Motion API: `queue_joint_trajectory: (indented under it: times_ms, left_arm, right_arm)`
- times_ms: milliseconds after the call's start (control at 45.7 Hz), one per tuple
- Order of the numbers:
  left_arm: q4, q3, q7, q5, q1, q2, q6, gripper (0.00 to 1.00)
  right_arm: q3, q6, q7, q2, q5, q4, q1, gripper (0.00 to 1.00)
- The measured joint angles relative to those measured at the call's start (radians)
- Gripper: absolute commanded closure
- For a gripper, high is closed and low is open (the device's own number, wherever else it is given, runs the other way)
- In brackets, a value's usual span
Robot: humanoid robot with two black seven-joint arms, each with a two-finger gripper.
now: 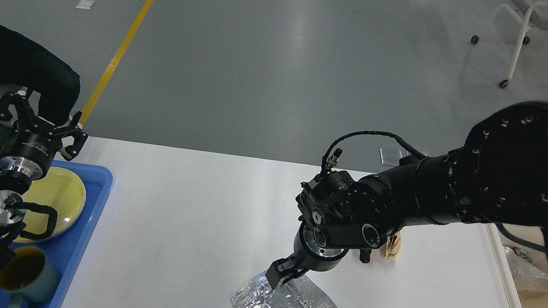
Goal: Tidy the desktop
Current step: 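Move the right gripper down onto the large crumpled foil, then grasp the large foil with the right gripper and lift it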
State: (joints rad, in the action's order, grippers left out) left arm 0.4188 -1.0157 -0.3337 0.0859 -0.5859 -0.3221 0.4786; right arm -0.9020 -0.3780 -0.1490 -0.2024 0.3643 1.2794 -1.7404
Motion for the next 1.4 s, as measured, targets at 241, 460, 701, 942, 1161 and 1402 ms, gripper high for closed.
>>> queue_joint_trajectory:
  times_ms: [241,460,701,942,1161,1402]
  left_arm:
    - [0.000,-0.001,0.000,0.000,0.000,0.000,0.000,0.03]
    - [0.000,-0.001,-0.001,0.000,0.000,0.000,0.000,0.03]
    - [0.000,-0.001,-0.001,0.000,0.000,0.000,0.000,0.03]
    - [0.000,-0.001,-0.001,0.000,0.000,0.000,0.000,0.03]
    - [0.000,-0.001,0.000,0.000,0.000,0.000,0.000,0.03]
    - [0.000,-0.001,0.000,0.000,0.000,0.000,0.000,0.03]
  right_arm:
    - [-0.015,0.040,-0.003,0.002,0.030,-0.006,0.070,0.01]
    - [-0.024,0.041,-0.005,0.002,0.077,-0.059,0.151,0.00]
    - [-0.050,0.039,-0.007,0.002,0.085,-0.112,0.209,0.03]
    - [-0.083,0.093,-0.007,0.004,0.134,-0.122,0.238,0.14]
    - [-0.098,0.155,-0.008,0.001,0.151,-0.118,0.271,0.31]
    - [-0.101,0.159,-0.008,0.000,0.160,-0.115,0.281,0.45]
